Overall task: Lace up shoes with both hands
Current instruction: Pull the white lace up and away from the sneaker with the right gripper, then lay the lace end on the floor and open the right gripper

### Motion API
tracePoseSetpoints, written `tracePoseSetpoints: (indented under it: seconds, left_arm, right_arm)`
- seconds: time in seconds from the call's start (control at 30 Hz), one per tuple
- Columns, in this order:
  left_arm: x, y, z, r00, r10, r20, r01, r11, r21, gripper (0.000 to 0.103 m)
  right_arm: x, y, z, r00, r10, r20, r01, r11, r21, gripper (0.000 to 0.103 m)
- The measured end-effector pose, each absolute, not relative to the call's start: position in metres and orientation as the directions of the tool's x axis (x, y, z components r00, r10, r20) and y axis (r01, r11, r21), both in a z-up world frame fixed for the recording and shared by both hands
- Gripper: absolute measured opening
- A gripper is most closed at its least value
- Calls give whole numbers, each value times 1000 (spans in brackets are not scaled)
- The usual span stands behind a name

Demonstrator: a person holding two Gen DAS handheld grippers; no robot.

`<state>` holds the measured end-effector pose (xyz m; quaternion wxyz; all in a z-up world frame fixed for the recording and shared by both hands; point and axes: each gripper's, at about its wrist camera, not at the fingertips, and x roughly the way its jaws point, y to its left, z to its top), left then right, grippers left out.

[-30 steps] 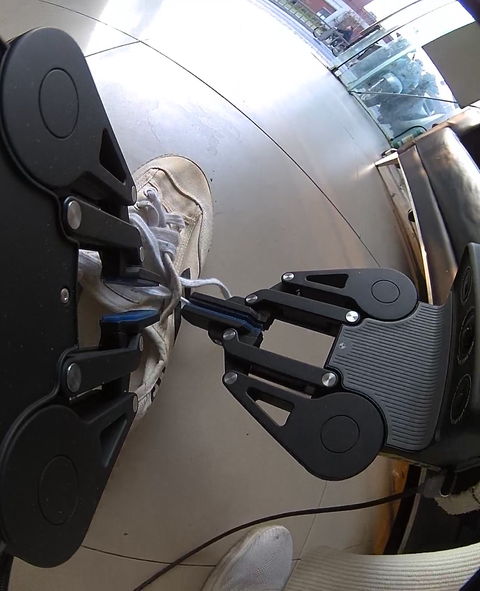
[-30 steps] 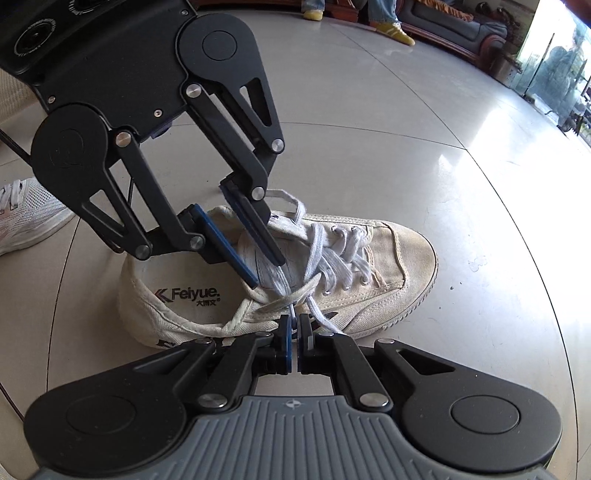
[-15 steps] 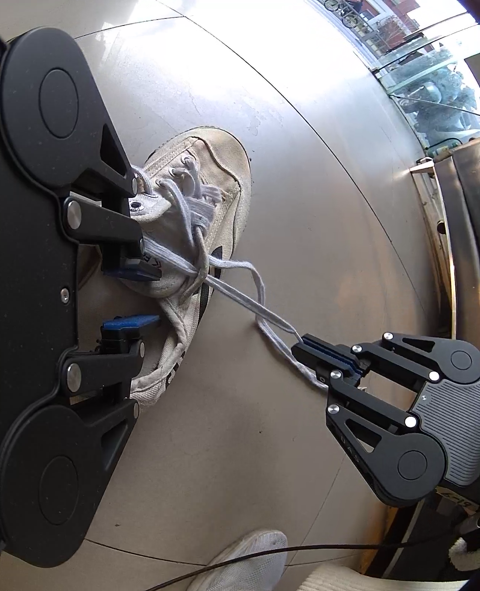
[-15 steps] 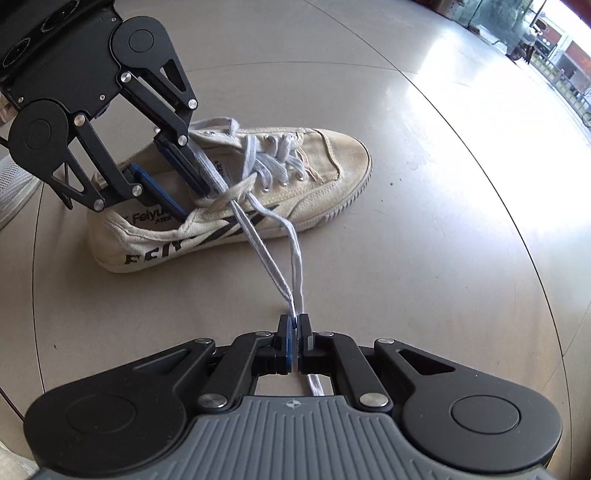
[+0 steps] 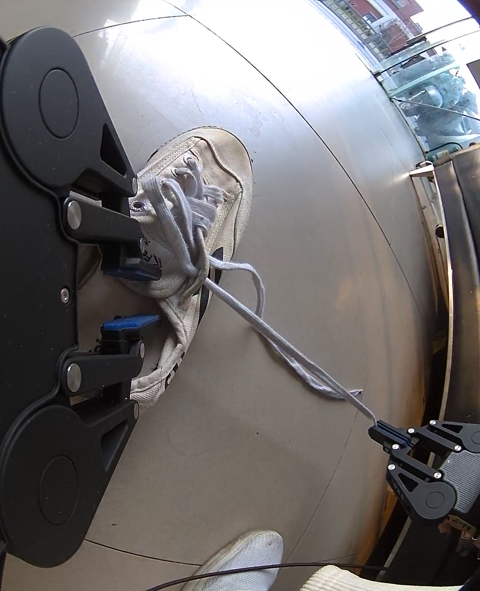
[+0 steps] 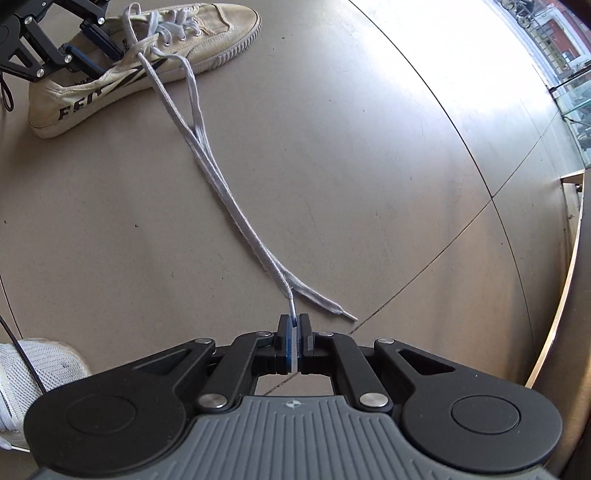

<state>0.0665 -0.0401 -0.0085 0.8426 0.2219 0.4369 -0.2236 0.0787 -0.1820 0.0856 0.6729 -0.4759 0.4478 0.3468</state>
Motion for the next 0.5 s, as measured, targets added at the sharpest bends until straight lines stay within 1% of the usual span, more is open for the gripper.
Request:
tracePoseSetpoints:
  seconds: [0.1,0.13,0.23,0.3,0.37,0.5]
  left_arm:
    - [69,-40,-9,517,-183,-836,573,800,179,21]
    - [71,-41,-9,516,-183,-837,573,800,179,21]
    - [73,-43,-8,515,-181,-838,573,800,179,22]
    - [74,-42,-8,513,-181,-839,572,801,177,22]
    - [75,-44,-8,513,-181,-839,573,800,178,22]
    - [72,-44,-7,512,-182,-839,577,796,180,22]
  right_arm:
    - [78,-202,82,355,4,-935,-893,296,-338,2]
    - [83,-218,91,349,-8,-937,-895,295,-335,2]
    - [88,-216,78,344,-42,-938,-892,298,-340,0]
    - [60,-250,92,345,-58,-937,-889,301,-346,0]
    - [45,-257,107,334,-57,-941,-885,325,-334,0]
    - [52,-256,115,334,-31,-942,-855,411,-316,0]
